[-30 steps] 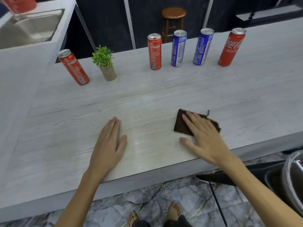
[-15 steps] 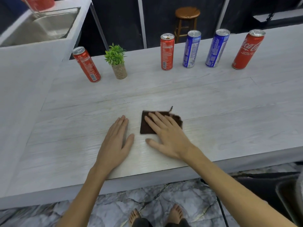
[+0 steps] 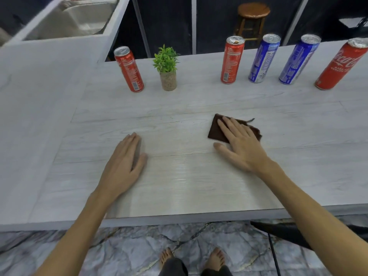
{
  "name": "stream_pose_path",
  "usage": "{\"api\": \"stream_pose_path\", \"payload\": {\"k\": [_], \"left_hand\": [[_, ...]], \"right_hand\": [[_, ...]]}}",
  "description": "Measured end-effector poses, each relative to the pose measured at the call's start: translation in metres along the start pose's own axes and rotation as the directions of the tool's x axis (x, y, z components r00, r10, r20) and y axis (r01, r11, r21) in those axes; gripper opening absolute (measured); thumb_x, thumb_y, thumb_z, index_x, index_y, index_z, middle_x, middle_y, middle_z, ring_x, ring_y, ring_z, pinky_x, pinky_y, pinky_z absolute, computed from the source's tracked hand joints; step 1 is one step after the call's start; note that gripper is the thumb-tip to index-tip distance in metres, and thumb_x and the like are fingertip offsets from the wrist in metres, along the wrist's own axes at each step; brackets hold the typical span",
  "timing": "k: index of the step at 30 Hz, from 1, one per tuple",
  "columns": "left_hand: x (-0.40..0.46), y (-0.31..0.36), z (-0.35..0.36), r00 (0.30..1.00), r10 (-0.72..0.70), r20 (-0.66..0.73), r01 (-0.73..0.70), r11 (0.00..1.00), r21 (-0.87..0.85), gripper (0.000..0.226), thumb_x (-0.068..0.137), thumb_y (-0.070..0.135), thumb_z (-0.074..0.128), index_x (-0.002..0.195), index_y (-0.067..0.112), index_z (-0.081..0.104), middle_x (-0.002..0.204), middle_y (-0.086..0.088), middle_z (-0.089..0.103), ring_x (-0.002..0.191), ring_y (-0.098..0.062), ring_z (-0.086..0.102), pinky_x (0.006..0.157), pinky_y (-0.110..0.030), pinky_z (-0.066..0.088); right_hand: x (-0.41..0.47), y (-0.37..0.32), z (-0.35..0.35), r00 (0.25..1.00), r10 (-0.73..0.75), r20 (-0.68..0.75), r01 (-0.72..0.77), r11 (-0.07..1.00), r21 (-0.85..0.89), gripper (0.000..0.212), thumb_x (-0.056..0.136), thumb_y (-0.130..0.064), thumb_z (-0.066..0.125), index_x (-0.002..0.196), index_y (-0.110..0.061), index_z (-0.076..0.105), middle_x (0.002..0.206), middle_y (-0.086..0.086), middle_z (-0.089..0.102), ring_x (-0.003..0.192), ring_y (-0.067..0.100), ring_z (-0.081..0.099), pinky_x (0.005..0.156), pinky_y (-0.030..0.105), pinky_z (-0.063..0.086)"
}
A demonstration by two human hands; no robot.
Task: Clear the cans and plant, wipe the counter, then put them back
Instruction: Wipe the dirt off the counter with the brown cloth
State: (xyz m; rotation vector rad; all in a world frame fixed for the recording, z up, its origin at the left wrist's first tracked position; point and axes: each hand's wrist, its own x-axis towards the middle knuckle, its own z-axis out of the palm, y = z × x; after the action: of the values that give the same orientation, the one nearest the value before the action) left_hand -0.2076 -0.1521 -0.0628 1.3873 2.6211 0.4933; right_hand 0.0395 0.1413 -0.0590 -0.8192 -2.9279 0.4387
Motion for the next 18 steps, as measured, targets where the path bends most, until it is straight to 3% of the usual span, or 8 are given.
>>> {"api": "stream_pose_path", "payload": {"k": [5,8,12,18], "left_hand": [[0.002,-0.008,0.001,1.0,0.015,-0.003,-0.015,1.0,-0.023,0.067,0.109,0.049,0.033,0.165,0.016,0.016,0.173,0.004,0.009,0.158,-0.007,0.004,0.128,-0.029,0.007],[0.003,-0.008,0.002,1.0,0.026,-0.013,-0.026,0.999,-0.029,0.066,0.109,0.048,0.034,0.165,0.015,0.017,0.173,0.003,0.01,0.158,-0.007,0.004,0.129,-0.03,0.008],[0.003,-0.01,0.0,0.999,0.036,-0.007,-0.036,0.999,-0.039,0.066,0.109,0.047,0.035,0.165,0.016,0.016,0.173,0.003,0.009,0.158,-0.007,0.004,0.13,-0.034,0.01],[0.003,-0.014,0.001,0.999,0.044,-0.01,-0.044,0.997,-0.062,0.068,0.109,0.049,0.035,0.165,0.018,0.013,0.173,0.006,0.006,0.158,-0.003,0.0,0.129,-0.03,0.006]], "right_hand": [[0.061,-0.043,0.016,1.0,-0.001,0.014,0.001,1.0,-0.02,0.08,0.103,-0.065,0.033,0.168,-0.023,0.014,0.176,0.0,0.011,0.163,0.017,0.005,0.131,0.041,0.004],[0.069,-0.08,0.027,0.995,-0.098,0.009,0.098,0.995,-0.03,0.08,0.102,-0.064,0.033,0.168,-0.022,0.017,0.176,0.0,0.015,0.163,0.018,0.007,0.13,0.04,0.003],[0.04,-0.127,0.041,0.968,-0.246,0.05,0.248,0.968,-0.042,0.08,0.101,-0.067,0.029,0.168,-0.024,0.017,0.175,-0.001,0.016,0.163,0.017,0.008,0.132,0.04,0.005],[-0.05,-0.118,0.042,0.956,-0.28,0.088,0.279,0.96,0.025,0.077,0.104,-0.069,0.029,0.168,-0.033,0.006,0.176,-0.01,0.005,0.162,0.009,-0.003,0.132,0.037,0.003]]}}
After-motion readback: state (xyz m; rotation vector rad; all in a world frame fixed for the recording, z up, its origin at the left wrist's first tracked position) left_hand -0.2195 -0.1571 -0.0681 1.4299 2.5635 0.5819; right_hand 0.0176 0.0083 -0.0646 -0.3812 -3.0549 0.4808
